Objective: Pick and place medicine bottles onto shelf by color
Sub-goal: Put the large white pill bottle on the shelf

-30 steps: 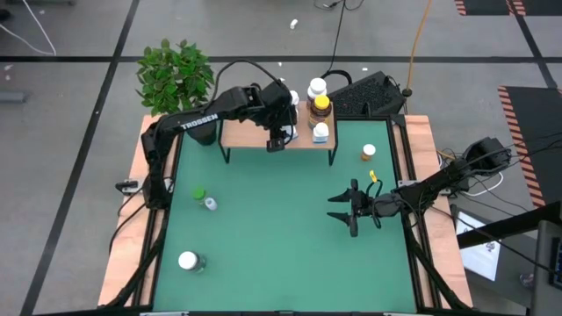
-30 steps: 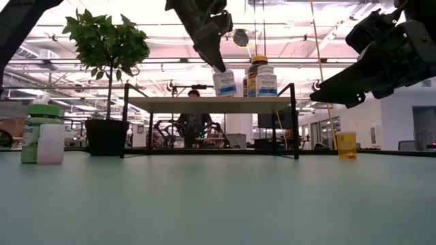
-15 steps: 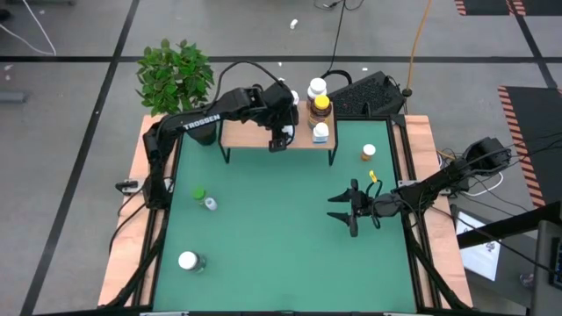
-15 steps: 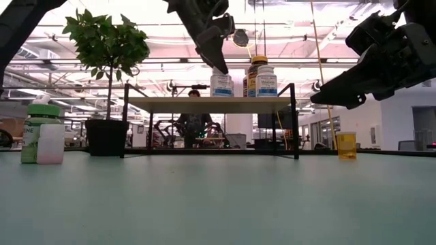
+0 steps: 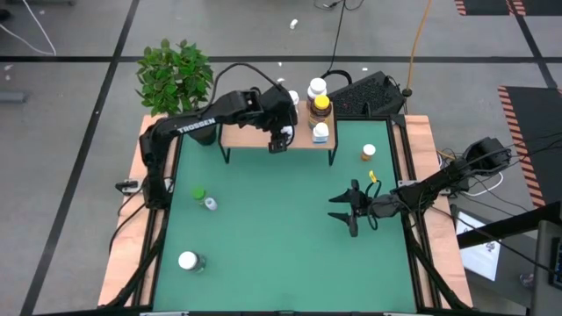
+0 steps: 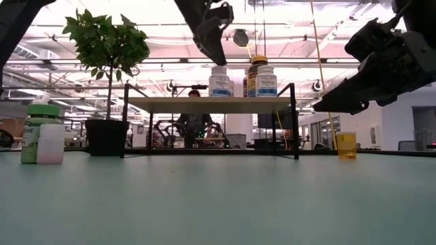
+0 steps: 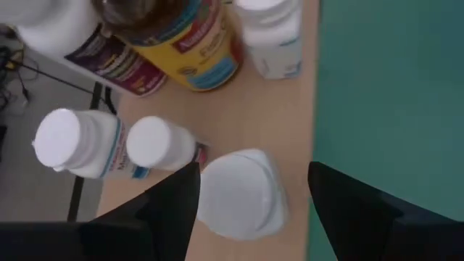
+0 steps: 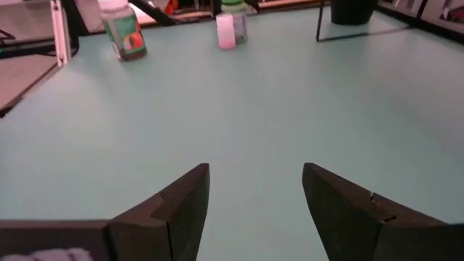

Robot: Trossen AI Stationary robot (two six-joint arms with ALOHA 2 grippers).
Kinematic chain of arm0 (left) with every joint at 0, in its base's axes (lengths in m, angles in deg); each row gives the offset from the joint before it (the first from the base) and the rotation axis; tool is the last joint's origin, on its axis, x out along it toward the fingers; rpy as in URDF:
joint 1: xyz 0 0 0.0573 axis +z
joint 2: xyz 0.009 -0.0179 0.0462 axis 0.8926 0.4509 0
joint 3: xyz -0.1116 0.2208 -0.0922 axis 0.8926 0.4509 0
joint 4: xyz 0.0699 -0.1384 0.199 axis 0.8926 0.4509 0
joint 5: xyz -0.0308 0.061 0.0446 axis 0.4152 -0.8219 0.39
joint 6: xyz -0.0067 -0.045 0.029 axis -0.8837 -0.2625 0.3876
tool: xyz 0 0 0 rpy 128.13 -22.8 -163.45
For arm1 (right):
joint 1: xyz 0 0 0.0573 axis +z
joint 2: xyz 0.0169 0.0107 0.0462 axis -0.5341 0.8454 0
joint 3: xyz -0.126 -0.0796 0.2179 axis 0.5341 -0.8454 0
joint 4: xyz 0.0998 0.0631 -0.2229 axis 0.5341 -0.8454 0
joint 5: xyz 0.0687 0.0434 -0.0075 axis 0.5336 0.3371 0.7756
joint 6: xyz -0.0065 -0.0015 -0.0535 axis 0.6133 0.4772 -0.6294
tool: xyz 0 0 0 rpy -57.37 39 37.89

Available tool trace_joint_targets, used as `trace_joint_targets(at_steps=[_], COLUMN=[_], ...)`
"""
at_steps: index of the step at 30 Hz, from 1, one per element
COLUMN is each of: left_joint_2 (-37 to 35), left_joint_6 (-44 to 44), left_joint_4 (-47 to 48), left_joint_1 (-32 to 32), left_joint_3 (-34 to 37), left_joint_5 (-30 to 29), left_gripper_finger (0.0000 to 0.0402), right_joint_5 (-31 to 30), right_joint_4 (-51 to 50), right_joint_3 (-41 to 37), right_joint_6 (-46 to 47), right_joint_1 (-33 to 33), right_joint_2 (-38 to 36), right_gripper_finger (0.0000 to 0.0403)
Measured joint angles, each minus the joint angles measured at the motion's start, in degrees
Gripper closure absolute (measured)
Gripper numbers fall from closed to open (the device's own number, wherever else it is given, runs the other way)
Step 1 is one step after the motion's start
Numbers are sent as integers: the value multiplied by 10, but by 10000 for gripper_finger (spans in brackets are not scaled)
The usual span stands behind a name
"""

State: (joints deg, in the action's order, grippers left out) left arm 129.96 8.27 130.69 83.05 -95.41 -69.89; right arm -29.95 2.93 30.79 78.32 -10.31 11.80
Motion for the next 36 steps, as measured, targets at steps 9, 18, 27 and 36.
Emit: trace_joint_targets(at_steps=[9,18,27,36], left_joint_2=[-22,-24,-22,-22], left_joint_6=[-89,-187,-189,-167], left_joint_4=[81,97,17,-75], left_joint_1=[-17,-12,3,11], left_joint_3=[0,29,100,120], left_joint_5=[-81,-89,-92,-93], left_gripper_finger=[143,161,189,208], right_joint_5=[0,0,1,1], right_joint_4=[-3,0,0,0], right_joint_3=[0,0,0,0], right_joint_6=[31,41,46,44], right_joint_1=[-2,-2,3,3], right_joint_2=[0,0,0,0], right_gripper_finger=[188,188,188,188])
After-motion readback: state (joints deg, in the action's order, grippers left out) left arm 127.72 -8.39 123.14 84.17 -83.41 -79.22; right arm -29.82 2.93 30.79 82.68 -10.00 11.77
